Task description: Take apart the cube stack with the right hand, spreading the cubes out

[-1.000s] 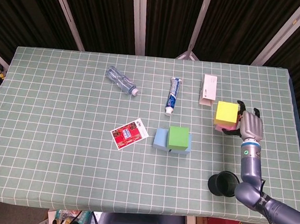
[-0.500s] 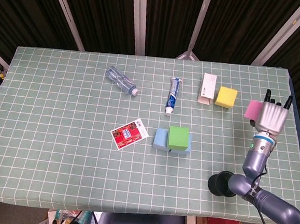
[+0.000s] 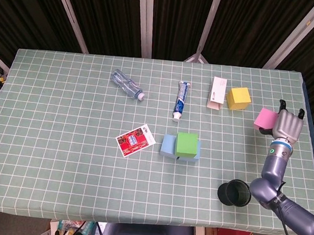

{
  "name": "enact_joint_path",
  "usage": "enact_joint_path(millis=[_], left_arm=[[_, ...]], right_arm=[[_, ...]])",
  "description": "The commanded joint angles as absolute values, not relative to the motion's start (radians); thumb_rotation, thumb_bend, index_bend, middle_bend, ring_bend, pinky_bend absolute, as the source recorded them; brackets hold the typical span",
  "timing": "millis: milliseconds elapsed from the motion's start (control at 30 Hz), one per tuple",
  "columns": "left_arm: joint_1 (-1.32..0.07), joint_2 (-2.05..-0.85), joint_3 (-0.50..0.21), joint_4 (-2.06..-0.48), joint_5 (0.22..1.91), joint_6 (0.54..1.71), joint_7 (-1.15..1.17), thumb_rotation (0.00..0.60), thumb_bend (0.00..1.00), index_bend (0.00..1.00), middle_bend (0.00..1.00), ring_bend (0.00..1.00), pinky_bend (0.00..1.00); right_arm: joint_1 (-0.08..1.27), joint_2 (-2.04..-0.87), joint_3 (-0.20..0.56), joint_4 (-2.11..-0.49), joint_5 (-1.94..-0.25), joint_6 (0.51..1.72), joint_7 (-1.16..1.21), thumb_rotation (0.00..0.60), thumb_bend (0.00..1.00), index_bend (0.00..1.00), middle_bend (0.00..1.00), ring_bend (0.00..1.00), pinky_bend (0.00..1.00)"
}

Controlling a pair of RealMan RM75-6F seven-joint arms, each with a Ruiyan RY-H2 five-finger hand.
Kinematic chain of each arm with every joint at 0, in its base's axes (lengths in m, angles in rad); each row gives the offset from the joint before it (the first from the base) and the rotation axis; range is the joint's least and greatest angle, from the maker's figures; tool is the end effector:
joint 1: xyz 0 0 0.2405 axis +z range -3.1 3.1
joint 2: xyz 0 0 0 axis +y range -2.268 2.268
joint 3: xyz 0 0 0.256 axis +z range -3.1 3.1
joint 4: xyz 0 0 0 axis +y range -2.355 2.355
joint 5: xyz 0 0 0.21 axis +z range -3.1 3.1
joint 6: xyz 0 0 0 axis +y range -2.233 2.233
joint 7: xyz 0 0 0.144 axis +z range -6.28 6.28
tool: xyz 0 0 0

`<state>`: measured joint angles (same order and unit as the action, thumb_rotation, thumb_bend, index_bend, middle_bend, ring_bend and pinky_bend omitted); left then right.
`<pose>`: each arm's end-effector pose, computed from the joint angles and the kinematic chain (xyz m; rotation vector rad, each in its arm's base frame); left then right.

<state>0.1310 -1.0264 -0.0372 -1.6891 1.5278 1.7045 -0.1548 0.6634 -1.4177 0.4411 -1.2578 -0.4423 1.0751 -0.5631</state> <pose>-0.3176 0.1090 0.2065 -1.1323 -0.9438 -0.9882 -0.2825 -0.4075 0.1268 0.9979 -1.1052 0.6104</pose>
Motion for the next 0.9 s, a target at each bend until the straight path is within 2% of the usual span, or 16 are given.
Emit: enact_joint_path(millis=[33, 133, 200, 300, 367, 533, 767, 833, 900], left_arm=[[0.130, -1.028, -0.035, -1.690, 1.531, 1.704, -0.148, 0.600, 0.18, 0.08, 0.00, 0.00, 0.00], [0.132, -1.029, -0.035, -1.691, 1.532, 1.708, -0.145, 0.600, 0.18, 0.08, 0.00, 0.00, 0.00], [0.133, -1.029, -0.035, -1.691, 1.531, 1.710, -0.146, 0.600, 0.18, 0.08, 0.00, 0.00, 0.00], [0.134, -1.029, -0.035, -1.691, 1.531, 1.710, -0.149, 0.600, 0.18, 0.08, 0.00, 0.00, 0.00], [0.134, -1.028, -0.034, -1.690, 1.533, 1.711, -0.150, 0.600, 0.18, 0.08, 0.00, 0.00, 0.00], [0.135, -1.027, -0.036, -1.689, 1.529, 1.713, -0.157, 0.600, 0.18, 0.08, 0.00, 0.00, 0.00], [0.134, -1.025, -0.038, -1.689, 1.526, 1.709, -0.159, 0.600, 0.18, 0.08, 0.00, 0.00, 0.00], [0.133, -1.026, -0.038, -1.690, 1.526, 1.708, -0.158, 0.600, 0.18, 0.08, 0.00, 0.00, 0.00], [0.134, -1.025, -0.037, -1.690, 1.526, 1.708, -0.159, 0.600, 0.18, 0.08, 0.00, 0.00, 0.00]], right_arm=[[0.610, -1.250, 0.483, -1.433, -0.316, 0.856, -0.500, 0.600, 0.15, 0.14, 0.70, 0.40, 0.00], [0.601, -1.165, 0.470, -1.493, -0.284, 0.748, -0.478, 0.600, 0.15, 0.14, 0.67, 0.37, 0.00], [0.597, -1.136, 0.464, -1.514, -0.293, 0.710, -0.448, 0.600, 0.15, 0.11, 0.53, 0.34, 0.00], [0.589, -1.120, 0.462, -1.529, -0.331, 0.668, -0.393, 0.600, 0.11, 0.02, 0.14, 0.21, 0.00], [0.586, -1.121, 0.454, -1.522, -0.372, 0.643, -0.358, 0.600, 0.07, 0.00, 0.03, 0.15, 0.00], [0.587, -1.143, 0.433, -1.492, -0.465, 0.658, -0.300, 0.600, 0.04, 0.00, 0.00, 0.08, 0.00], [0.583, -1.249, 0.399, -1.420, -0.616, 0.945, -0.300, 0.600, 0.03, 0.00, 0.00, 0.06, 0.00], [0.565, -1.220, 0.394, -1.472, -0.628, 0.938, -0.275, 0.600, 0.03, 0.00, 0.00, 0.06, 0.00], [0.532, -1.138, 0.392, -1.581, -0.632, 0.876, -0.225, 0.600, 0.03, 0.00, 0.01, 0.07, 0.00]])
